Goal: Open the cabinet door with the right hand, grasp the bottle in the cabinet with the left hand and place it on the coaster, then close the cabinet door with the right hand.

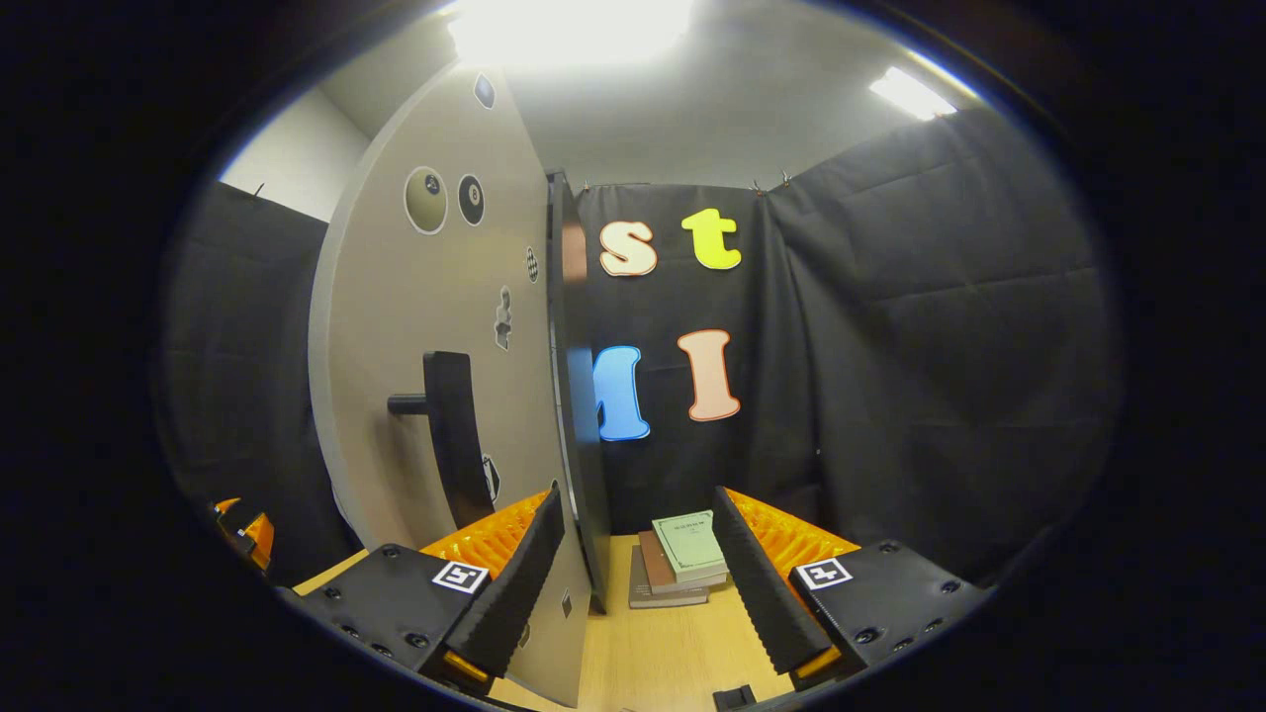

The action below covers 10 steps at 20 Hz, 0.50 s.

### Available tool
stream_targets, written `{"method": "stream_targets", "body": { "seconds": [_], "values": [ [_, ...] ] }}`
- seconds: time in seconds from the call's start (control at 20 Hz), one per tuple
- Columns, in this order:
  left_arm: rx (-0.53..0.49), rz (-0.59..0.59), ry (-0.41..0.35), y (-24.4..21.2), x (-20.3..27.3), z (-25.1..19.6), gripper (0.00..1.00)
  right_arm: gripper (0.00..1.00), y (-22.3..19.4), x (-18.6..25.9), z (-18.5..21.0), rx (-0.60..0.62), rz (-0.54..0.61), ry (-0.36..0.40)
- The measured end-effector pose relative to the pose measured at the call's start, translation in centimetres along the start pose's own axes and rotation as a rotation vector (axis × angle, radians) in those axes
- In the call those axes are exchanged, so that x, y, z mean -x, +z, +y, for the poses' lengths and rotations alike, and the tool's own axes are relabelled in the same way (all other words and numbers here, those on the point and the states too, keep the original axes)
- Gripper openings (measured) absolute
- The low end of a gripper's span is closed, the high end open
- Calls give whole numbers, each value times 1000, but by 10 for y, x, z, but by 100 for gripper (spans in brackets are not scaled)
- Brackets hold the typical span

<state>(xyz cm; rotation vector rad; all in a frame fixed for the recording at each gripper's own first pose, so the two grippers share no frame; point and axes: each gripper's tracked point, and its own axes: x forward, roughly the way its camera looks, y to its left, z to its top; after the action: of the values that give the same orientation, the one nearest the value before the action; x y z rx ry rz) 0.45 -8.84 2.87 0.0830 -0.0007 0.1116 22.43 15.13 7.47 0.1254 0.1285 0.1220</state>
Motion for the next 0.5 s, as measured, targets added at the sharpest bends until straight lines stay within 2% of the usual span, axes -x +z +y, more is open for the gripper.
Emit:
{"method": "stream_targets", "body": {
  "seconds": [0.2,0.25,0.3,0.5],
  "values": [
    [11,-8,-31,-2,-15,10,80,97,0,6,17,17,9,-12],
    [18,-8,-41,-4,-17,12,80,100,0,7,24,25,12,-10],
    [23,-8,-47,-6,-20,16,81,97,0,7,32,32,14,-6],
    [34,-11,-57,-10,-29,39,81,97,-2,9,66,57,25,16]
  ]
}}
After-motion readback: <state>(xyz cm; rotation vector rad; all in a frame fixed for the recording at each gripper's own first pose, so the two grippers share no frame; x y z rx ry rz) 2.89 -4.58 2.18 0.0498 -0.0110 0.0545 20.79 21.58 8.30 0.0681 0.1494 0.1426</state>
